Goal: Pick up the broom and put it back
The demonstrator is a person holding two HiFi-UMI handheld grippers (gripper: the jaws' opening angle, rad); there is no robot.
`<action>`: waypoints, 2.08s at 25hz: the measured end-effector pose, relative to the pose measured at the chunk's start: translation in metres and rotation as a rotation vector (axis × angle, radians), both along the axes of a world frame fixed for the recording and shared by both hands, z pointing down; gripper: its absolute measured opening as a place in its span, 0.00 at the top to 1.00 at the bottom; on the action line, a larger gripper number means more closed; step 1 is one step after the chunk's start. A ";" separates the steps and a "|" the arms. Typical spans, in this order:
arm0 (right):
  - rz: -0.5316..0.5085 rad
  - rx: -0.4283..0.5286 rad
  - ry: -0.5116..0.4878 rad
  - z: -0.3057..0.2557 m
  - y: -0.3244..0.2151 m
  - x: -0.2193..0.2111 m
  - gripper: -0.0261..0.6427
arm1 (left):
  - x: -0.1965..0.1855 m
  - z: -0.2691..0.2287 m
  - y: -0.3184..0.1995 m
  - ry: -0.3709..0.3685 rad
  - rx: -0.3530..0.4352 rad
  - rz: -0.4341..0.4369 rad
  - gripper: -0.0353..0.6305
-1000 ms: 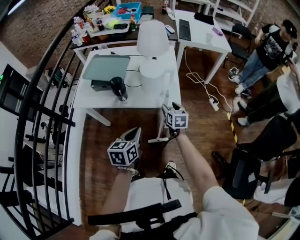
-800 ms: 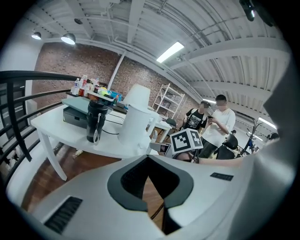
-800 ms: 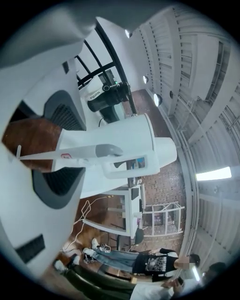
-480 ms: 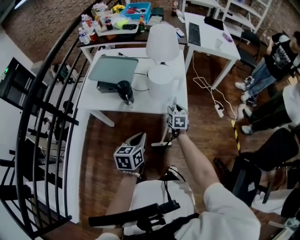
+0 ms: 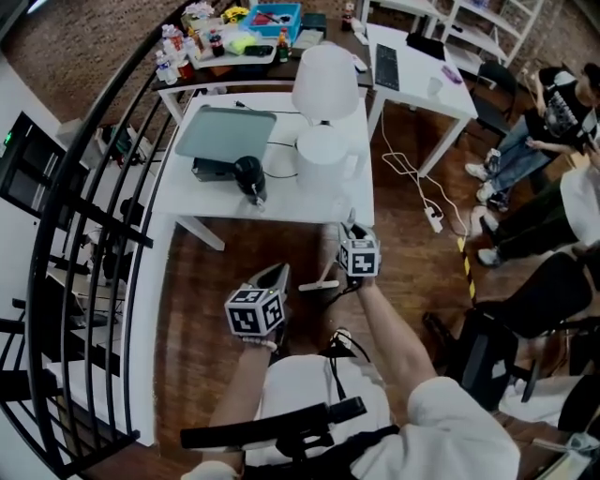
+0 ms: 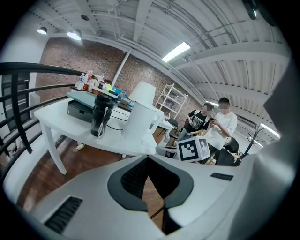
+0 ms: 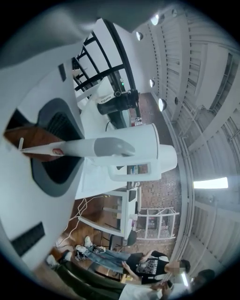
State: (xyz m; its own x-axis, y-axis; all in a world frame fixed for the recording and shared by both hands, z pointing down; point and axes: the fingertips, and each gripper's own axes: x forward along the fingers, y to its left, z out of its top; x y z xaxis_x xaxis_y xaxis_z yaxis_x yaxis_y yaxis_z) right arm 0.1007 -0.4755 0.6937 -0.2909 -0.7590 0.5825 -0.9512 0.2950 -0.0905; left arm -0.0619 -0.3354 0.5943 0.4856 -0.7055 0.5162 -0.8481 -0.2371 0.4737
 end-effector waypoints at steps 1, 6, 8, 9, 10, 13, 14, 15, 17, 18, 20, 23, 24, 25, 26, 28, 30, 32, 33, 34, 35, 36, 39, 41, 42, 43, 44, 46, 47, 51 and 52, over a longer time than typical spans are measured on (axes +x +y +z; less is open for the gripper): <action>-0.007 0.000 -0.003 -0.003 0.009 -0.001 0.77 | 0.000 -0.001 0.000 0.000 0.003 0.007 0.96; -0.017 0.041 -0.011 -0.033 0.043 0.000 0.77 | -0.003 -0.006 -0.002 -0.003 0.029 0.035 0.96; -0.026 0.063 -0.007 -0.058 0.050 -0.001 0.77 | -0.006 -0.008 -0.003 -0.004 0.042 0.034 0.96; -0.031 0.078 -0.005 -0.074 0.052 -0.001 0.77 | -0.007 -0.011 -0.003 -0.004 0.049 0.035 0.96; -0.037 0.095 -0.003 -0.093 0.053 -0.001 0.77 | -0.007 -0.014 -0.004 -0.006 0.058 0.037 0.96; -0.058 0.144 -0.005 -0.150 0.056 0.000 0.77 | -0.007 -0.025 -0.009 -0.013 0.090 0.043 0.96; -0.066 0.161 -0.005 -0.169 0.057 -0.001 0.77 | -0.007 -0.029 -0.011 -0.018 0.102 0.044 0.96; -0.075 0.179 -0.005 -0.186 0.058 -0.002 0.77 | -0.007 -0.032 -0.012 -0.022 0.113 0.046 0.96; -0.090 0.209 -0.003 -0.218 0.061 -0.004 0.77 | -0.008 -0.039 -0.015 -0.030 0.132 0.049 0.96; -0.095 0.224 -0.002 -0.233 0.062 -0.004 0.77 | -0.008 -0.042 -0.015 -0.033 0.141 0.051 0.96; -0.097 0.256 -0.003 -0.260 0.065 -0.004 0.77 | -0.009 -0.047 -0.018 -0.037 0.153 0.051 0.96; -0.085 0.298 -0.010 -0.286 0.067 -0.003 0.77 | -0.011 -0.051 -0.021 -0.031 0.162 0.044 0.96; -0.078 0.304 -0.013 -0.288 0.067 -0.003 0.77 | -0.011 -0.051 -0.022 -0.028 0.164 0.042 0.96; -0.073 0.305 -0.014 -0.287 0.067 -0.002 0.77 | -0.011 -0.052 -0.022 -0.026 0.165 0.042 0.96; -0.067 0.303 -0.015 -0.285 0.068 -0.001 0.77 | -0.009 -0.052 -0.021 -0.026 0.167 0.043 0.96; -0.058 0.298 -0.016 -0.281 0.070 0.000 0.77 | -0.008 -0.053 -0.019 -0.026 0.169 0.045 0.96; -0.054 0.295 -0.018 -0.278 0.071 0.001 0.77 | -0.007 -0.053 -0.018 -0.026 0.168 0.045 0.96; -0.051 0.290 -0.021 -0.275 0.071 0.002 0.77 | -0.008 -0.053 -0.016 -0.024 0.167 0.042 0.96; -0.051 0.286 -0.023 -0.272 0.072 0.002 0.77 | -0.009 -0.054 -0.016 -0.023 0.166 0.041 0.96; -0.051 0.282 -0.024 -0.271 0.073 0.002 0.77 | -0.009 -0.055 -0.015 -0.023 0.167 0.041 0.96; -0.051 0.277 -0.026 -0.269 0.075 0.001 0.77 | -0.010 -0.056 -0.014 -0.023 0.169 0.041 0.96; -0.053 0.272 -0.027 -0.267 0.076 0.000 0.77 | -0.011 -0.057 -0.014 -0.024 0.171 0.040 0.96; -0.059 0.258 -0.033 -0.262 0.082 -0.001 0.77 | -0.013 -0.057 -0.012 -0.025 0.172 0.036 0.96; -0.064 0.254 -0.038 -0.260 0.086 -0.001 0.77 | -0.012 -0.056 -0.009 -0.028 0.171 0.033 0.96; -0.066 0.253 -0.040 -0.259 0.088 -0.001 0.77 | -0.012 -0.056 -0.008 -0.031 0.169 0.032 0.96; -0.068 0.252 -0.043 -0.259 0.090 -0.001 0.77 | -0.012 -0.055 -0.007 -0.034 0.166 0.032 0.96; -0.069 0.252 -0.045 -0.260 0.091 -0.002 0.77 | -0.012 -0.053 -0.007 -0.038 0.162 0.031 0.96; -0.071 0.250 -0.049 -0.260 0.094 -0.002 0.77 | -0.012 -0.051 -0.006 -0.048 0.151 0.031 0.96; -0.074 0.248 -0.050 -0.259 0.095 -0.003 0.77 | -0.012 -0.049 -0.006 -0.053 0.143 0.033 0.96; -0.081 0.233 -0.054 -0.252 0.100 -0.003 0.77 | -0.011 -0.043 -0.006 -0.066 0.120 0.039 0.96; -0.083 0.228 -0.054 -0.249 0.100 -0.003 0.77 | -0.010 -0.042 -0.006 -0.065 0.118 0.040 0.96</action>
